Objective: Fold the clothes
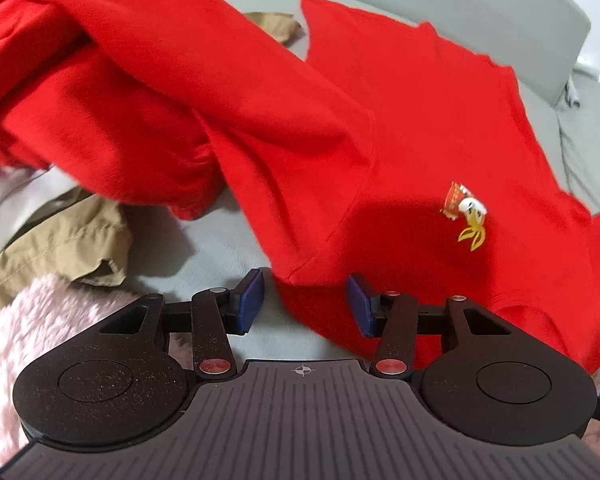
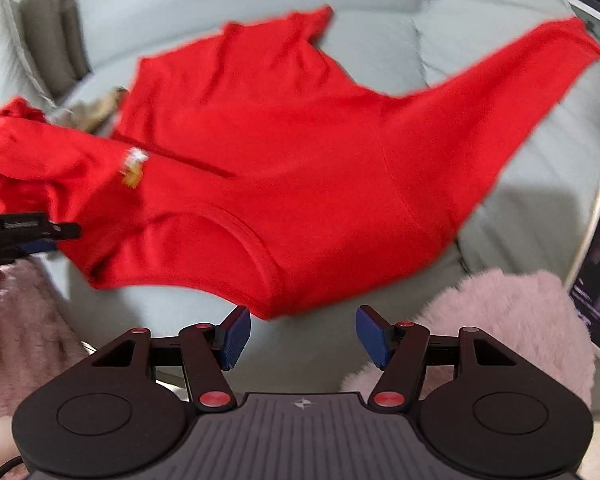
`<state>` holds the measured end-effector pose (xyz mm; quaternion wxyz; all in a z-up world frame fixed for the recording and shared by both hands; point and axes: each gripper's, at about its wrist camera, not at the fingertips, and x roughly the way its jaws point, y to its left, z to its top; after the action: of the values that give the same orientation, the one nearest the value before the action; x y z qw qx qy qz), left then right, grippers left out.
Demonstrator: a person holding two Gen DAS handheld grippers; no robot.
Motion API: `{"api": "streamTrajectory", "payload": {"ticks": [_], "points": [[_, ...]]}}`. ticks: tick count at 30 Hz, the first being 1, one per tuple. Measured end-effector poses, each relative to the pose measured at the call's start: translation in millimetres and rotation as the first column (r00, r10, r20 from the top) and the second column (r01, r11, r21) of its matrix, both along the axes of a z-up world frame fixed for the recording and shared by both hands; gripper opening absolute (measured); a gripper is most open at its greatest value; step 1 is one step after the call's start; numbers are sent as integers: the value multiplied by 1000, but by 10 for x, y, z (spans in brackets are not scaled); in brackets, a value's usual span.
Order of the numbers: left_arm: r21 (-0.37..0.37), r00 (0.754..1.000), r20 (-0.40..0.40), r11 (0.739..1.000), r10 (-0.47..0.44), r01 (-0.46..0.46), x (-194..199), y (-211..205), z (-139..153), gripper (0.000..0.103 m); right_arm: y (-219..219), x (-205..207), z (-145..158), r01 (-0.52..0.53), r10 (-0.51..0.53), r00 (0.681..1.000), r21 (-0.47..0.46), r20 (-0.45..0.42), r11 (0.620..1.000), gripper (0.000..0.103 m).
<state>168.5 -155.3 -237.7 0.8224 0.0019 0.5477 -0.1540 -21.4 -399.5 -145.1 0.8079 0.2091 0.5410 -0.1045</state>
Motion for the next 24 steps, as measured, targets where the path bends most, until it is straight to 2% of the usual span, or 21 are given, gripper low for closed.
{"api": "streamTrajectory", "payload": {"ticks": [2,3,6,8,10,12,15,19,21,24], "points": [[-6,1000,-8,1000,-7,7,28,-10,-24,10,-66,4,-36,53,-54,998,56,12,997,61],[-11,1000,-15,1000,-4,4,40,-5,-35,6,-92,8,-46,75,-77,997,84,24,994,61],[-5,1000,-6,1000,-16,15,14,-14,-15,4,-212,66,-166,165,-180,982,210,52,964,59],[5,1000,0,1000,-26,26,-37,-20,17,3,-220,110,-226,183,-196,980,226,36,957,53],[9,1000,-10,1000,-20,20,-90,-2,65,3,-124,182,-223,129,-131,991,114,13,985,28],[11,1000,-23,1000,-8,9,-168,35,152,3,-99,181,-157,94,-96,995,84,26,992,9],[15,999,-34,1000,6,-5,-323,96,330,3,-101,158,0,69,-73,996,79,56,995,8],[25,998,-59,999,36,-34,-548,200,511,3,-2,136,170,7,-8,999,18,34,1000,8],[34,994,-100,998,50,-47,-617,236,488,3,30,136,175,-17,17,1000,-3,8,1000,8],[92,984,-165,994,67,-53,-633,222,303,3,63,207,42,-47,47,998,-11,-35,999,10]]}}
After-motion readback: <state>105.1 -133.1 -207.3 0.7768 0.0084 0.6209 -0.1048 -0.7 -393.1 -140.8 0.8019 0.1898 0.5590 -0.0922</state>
